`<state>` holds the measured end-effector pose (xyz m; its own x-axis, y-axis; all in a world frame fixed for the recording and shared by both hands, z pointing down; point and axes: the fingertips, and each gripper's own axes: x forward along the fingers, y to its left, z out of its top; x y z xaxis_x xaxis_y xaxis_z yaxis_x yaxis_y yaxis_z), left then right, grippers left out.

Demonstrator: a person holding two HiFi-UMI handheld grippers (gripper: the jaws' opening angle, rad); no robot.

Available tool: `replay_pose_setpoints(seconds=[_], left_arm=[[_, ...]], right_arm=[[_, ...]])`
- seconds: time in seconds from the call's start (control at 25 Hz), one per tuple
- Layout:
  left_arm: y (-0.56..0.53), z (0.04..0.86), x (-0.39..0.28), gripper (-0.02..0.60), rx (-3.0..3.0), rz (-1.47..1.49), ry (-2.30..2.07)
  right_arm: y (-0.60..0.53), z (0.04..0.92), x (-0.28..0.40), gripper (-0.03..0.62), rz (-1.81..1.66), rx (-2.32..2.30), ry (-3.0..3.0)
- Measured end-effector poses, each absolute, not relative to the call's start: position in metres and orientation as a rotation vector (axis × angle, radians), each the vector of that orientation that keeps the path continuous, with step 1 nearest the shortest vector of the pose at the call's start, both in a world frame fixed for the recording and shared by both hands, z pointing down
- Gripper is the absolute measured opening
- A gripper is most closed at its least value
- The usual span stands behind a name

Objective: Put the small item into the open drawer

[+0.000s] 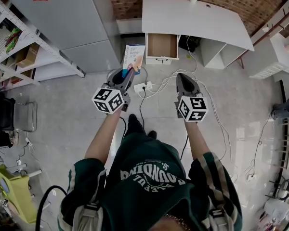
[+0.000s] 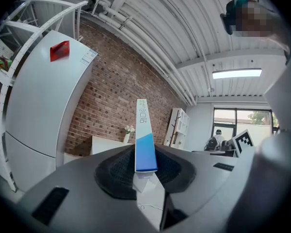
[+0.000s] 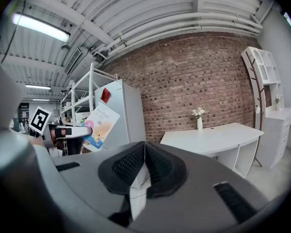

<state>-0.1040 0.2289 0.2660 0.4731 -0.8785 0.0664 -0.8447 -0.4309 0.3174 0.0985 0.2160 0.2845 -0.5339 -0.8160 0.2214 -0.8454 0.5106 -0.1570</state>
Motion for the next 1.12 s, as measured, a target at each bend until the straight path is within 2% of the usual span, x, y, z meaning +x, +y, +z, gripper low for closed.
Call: replay_pose_setpoints(seconds=[1.12], left_arm=[[0.173,0.288,-0.065,0.091,2.42,-0.169,-1.358]], right_arm=[[0.18,0.3,0.125,0.026,0.386,1.485,-2.554]])
